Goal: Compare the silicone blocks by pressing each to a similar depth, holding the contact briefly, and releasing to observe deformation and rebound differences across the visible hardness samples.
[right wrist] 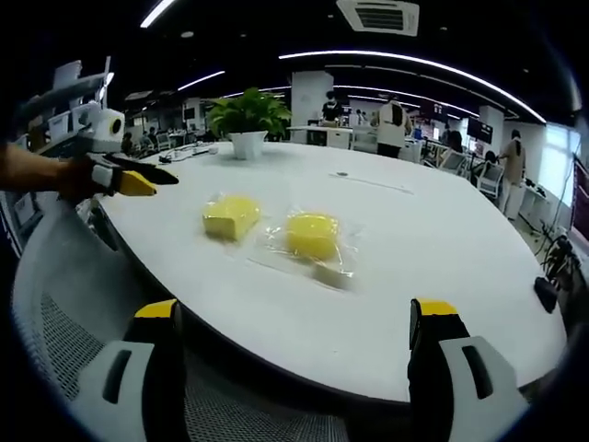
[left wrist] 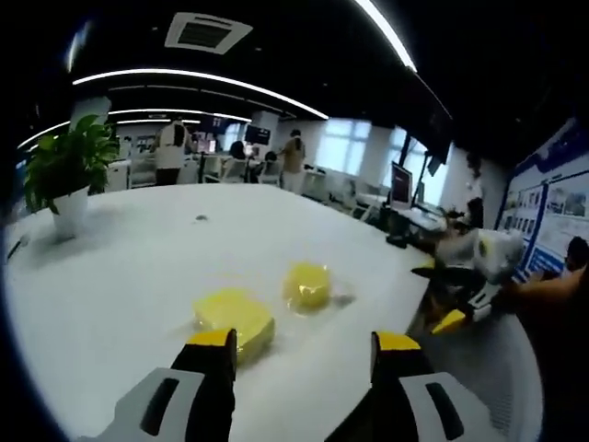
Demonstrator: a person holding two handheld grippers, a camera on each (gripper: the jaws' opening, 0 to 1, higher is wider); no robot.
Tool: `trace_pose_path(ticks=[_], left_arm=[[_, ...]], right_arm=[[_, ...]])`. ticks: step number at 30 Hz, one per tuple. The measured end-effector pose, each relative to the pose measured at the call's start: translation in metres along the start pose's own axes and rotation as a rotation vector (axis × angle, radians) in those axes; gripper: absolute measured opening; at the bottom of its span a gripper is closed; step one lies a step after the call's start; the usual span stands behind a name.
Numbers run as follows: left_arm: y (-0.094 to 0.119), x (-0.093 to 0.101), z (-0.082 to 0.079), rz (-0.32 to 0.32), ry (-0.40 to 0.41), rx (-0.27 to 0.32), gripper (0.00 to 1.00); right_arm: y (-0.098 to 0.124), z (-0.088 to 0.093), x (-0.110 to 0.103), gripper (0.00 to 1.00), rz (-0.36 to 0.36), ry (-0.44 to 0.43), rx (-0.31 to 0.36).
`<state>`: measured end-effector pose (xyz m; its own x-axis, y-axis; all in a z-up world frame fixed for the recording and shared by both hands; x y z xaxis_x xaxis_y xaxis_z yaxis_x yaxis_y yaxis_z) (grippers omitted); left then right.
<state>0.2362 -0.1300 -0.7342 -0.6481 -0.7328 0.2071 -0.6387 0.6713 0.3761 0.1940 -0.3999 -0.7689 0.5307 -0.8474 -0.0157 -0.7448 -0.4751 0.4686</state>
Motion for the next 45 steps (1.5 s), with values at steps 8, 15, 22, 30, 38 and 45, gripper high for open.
trace_pose_path(ticks=[8,15,22,30,38,45], left_arm=[[-0.029,-0.001,-0.002,0.027,0.019,-0.023,0.56],[-0.051,-0.006,0.000,0.015,0.057,-0.037,0.52],[-0.076,-0.007,-0.005,0.019,0.091,-0.040,0.51],[-0.101,-0.004,-0.002,0.036,0.105,-0.076,0.51],[-0.127,-0.011,-0.004,0.030,0.172,-0.079,0.50],[-0.150,-0.026,-0.002,0.001,0.221,-0.097,0.46]], right_arm=[[0.000,0.000,0.001,0.96,0.003,0.002,-0.002],[0.000,0.000,0.001,0.96,0.003,0.002,0.000],[0.000,-0.001,0.002,0.96,0.010,0.001,0.003],[0.000,0.000,0.002,0.96,0.014,0.002,-0.006],[0.000,0.002,0.002,0.95,0.010,0.002,-0.025],[-0.001,0.004,0.002,0.95,0.009,0.001,-0.041]])
Point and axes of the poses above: the point that each gripper's makers call its tool centre point, and the gripper's own axes: y roughly backward along the fingers, x roughly to its right, z roughly out of its underside, the point moved 6 cm from there along y, roughly backward along the fingers, and after that the axes turned 2 degrees about -y, right-handed, at the moved point
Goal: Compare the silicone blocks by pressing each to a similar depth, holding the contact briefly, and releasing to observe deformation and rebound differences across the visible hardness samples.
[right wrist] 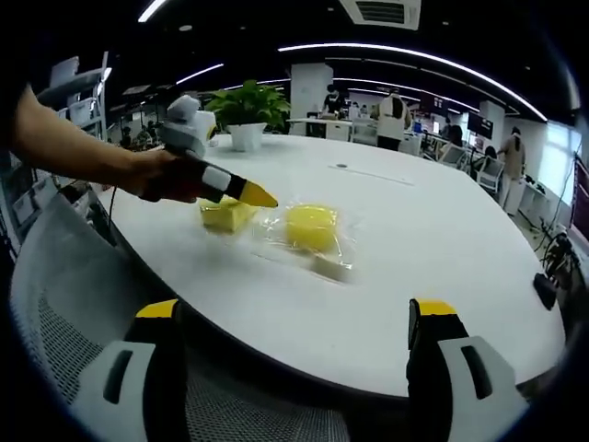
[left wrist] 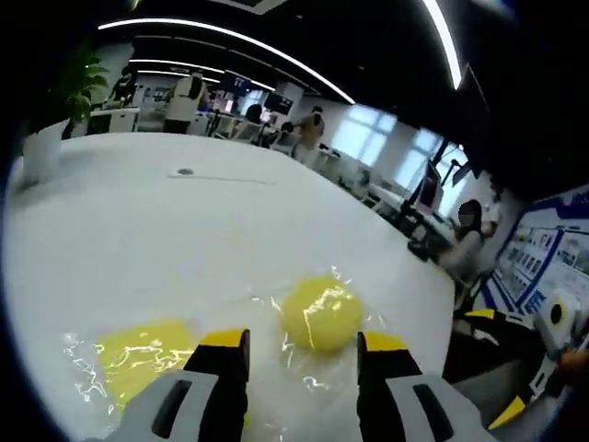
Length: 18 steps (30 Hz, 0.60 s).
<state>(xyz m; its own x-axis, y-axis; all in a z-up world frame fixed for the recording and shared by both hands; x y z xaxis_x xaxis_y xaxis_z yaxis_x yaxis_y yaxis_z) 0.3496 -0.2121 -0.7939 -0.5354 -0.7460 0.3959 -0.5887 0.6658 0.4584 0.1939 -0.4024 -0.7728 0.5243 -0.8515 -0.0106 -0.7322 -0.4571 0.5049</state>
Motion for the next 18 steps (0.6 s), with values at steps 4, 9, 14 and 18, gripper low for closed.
trace_pose_path(ticks=[4,9,14,18], left_arm=[[-0.009,-0.005,-0.006,-0.007,0.027,0.003,0.46],[-0.019,-0.007,-0.013,-0.014,0.039,-0.008,0.46],[-0.031,-0.010,-0.017,-0.029,0.056,-0.025,0.45],[-0.041,-0.017,-0.017,-0.049,0.077,-0.037,0.43]], right_arm=[[0.000,0.001,0.000,0.95,0.000,0.000,-0.005],[0.000,0.001,0.000,0.95,-0.002,0.001,-0.009],[0.000,0.002,0.000,0.94,-0.004,0.002,-0.011],[-0.001,0.002,0.000,0.94,-0.005,0.003,-0.015]])
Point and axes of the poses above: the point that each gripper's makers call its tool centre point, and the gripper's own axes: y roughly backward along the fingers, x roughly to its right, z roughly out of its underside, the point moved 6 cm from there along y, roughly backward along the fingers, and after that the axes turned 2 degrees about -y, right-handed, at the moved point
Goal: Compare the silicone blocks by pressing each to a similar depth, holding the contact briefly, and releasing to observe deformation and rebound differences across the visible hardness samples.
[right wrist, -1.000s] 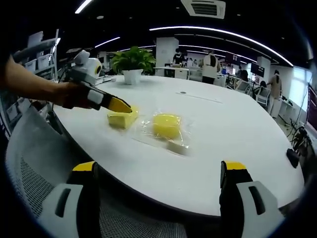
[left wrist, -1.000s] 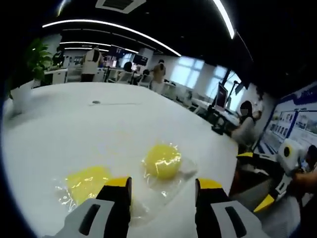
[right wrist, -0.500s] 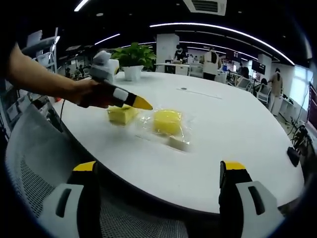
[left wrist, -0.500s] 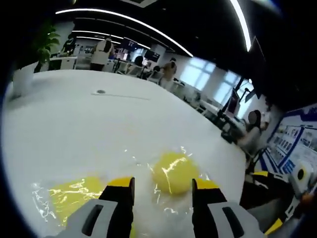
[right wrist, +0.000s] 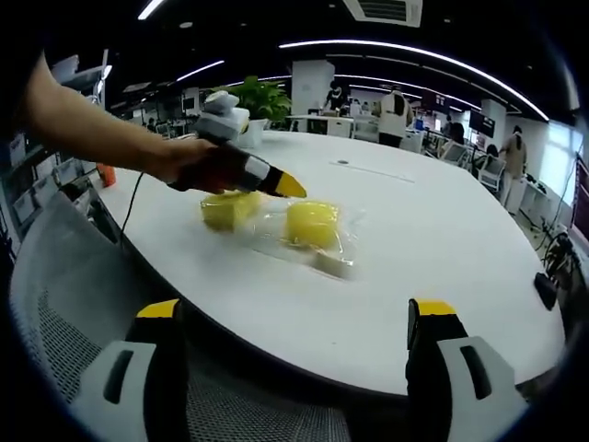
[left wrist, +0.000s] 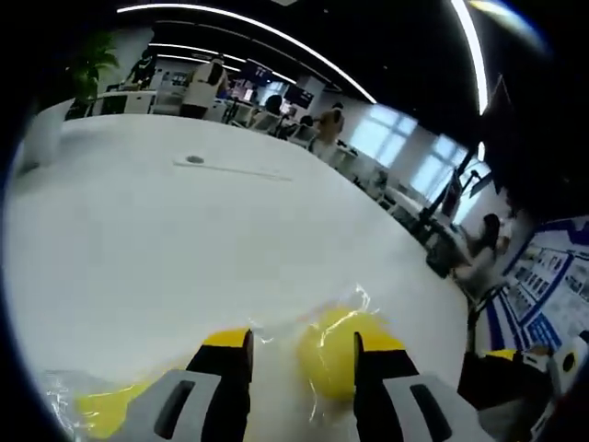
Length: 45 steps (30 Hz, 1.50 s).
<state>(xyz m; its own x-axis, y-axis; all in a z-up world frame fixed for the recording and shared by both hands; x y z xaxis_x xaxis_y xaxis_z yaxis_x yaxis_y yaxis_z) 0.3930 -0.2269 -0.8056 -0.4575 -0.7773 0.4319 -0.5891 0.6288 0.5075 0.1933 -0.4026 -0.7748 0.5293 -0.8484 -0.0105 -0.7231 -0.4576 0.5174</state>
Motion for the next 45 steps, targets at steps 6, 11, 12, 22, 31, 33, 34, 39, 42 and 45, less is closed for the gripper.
trace_pose_path(ticks=[6,11,12,22,31,33,34,39,42,45], left_arm=[[-0.010,-0.004,-0.003,0.000,0.027,-0.010,0.42],[-0.013,-0.008,-0.004,-0.003,0.053,-0.016,0.41],[-0.014,-0.009,-0.005,-0.006,0.053,-0.016,0.40],[-0.022,-0.011,-0.009,-0.018,0.033,-0.040,0.29],[-0.032,-0.013,-0.009,-0.013,0.067,-0.063,0.26],[-0.034,-0.014,-0.009,-0.019,0.066,-0.065,0.25],[-0.035,-0.015,-0.010,-0.020,0.067,-0.065,0.24],[-0.038,-0.016,-0.010,-0.015,0.067,-0.068,0.18],[-0.038,-0.014,-0.010,-0.010,0.068,-0.071,0.16],[-0.038,-0.015,-0.010,-0.008,0.049,-0.074,0.09]], right_arm=[[0.000,0.000,0.000,0.94,0.000,0.000,-0.002],[0.000,0.000,0.001,0.93,-0.001,0.000,-0.001],[0.000,0.000,0.001,0.93,-0.001,0.000,0.001],[0.000,0.000,0.000,0.92,-0.007,0.001,0.005],[0.000,0.000,0.000,0.92,-0.009,-0.001,0.002],[0.000,0.001,0.000,0.92,-0.009,-0.001,0.002],[0.000,0.001,0.000,0.92,-0.009,-0.001,0.002],[-0.001,0.001,0.000,0.92,-0.011,-0.002,0.000],[-0.001,0.001,0.000,0.92,-0.012,-0.002,-0.001],[-0.001,0.001,0.000,0.91,-0.011,-0.003,0.000]])
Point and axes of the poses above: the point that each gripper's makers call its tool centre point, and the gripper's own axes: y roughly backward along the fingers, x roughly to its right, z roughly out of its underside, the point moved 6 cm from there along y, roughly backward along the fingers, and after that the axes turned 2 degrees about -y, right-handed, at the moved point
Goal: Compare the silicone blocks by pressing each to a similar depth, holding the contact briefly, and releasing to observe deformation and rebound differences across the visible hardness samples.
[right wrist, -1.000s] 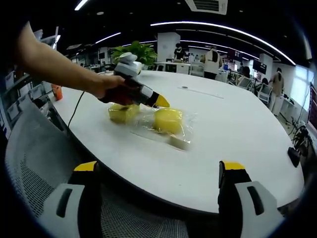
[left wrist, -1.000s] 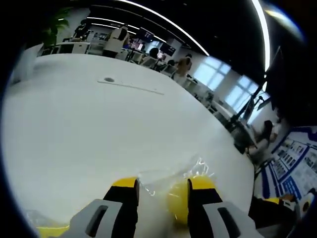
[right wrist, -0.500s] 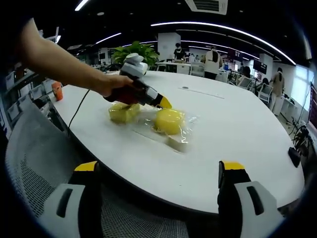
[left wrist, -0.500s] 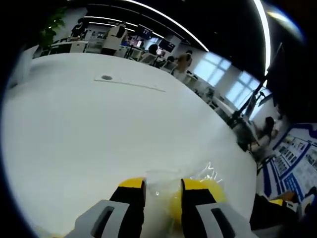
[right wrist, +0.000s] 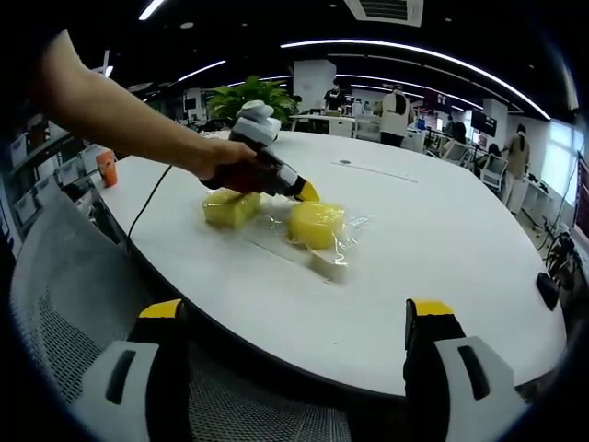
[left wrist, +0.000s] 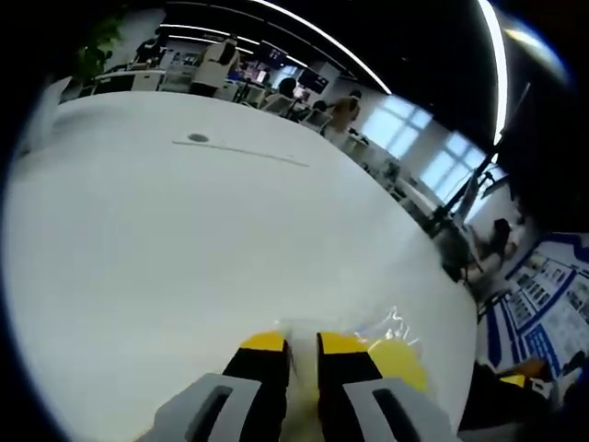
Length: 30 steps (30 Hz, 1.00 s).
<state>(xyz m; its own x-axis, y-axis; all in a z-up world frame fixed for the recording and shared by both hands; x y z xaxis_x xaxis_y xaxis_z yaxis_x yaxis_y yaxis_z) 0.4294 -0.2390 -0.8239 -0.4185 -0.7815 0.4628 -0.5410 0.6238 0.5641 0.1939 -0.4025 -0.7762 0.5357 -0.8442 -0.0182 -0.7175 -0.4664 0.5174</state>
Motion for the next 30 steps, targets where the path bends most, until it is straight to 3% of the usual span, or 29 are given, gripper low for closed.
trace_pose_path(ticks=[7,18,30], left_arm=[[-0.001,0.004,-0.001,-0.002,-0.048,0.013,0.00],[0.010,0.020,-0.006,0.039,-0.041,0.054,0.00],[0.042,0.058,-0.024,0.170,-0.035,0.125,0.00]], right_arm=[[0.000,0.000,0.000,0.91,0.000,0.000,0.000],[0.000,0.000,0.000,0.91,0.000,0.001,0.001],[-0.001,-0.001,0.000,0.91,-0.002,0.001,0.005]])
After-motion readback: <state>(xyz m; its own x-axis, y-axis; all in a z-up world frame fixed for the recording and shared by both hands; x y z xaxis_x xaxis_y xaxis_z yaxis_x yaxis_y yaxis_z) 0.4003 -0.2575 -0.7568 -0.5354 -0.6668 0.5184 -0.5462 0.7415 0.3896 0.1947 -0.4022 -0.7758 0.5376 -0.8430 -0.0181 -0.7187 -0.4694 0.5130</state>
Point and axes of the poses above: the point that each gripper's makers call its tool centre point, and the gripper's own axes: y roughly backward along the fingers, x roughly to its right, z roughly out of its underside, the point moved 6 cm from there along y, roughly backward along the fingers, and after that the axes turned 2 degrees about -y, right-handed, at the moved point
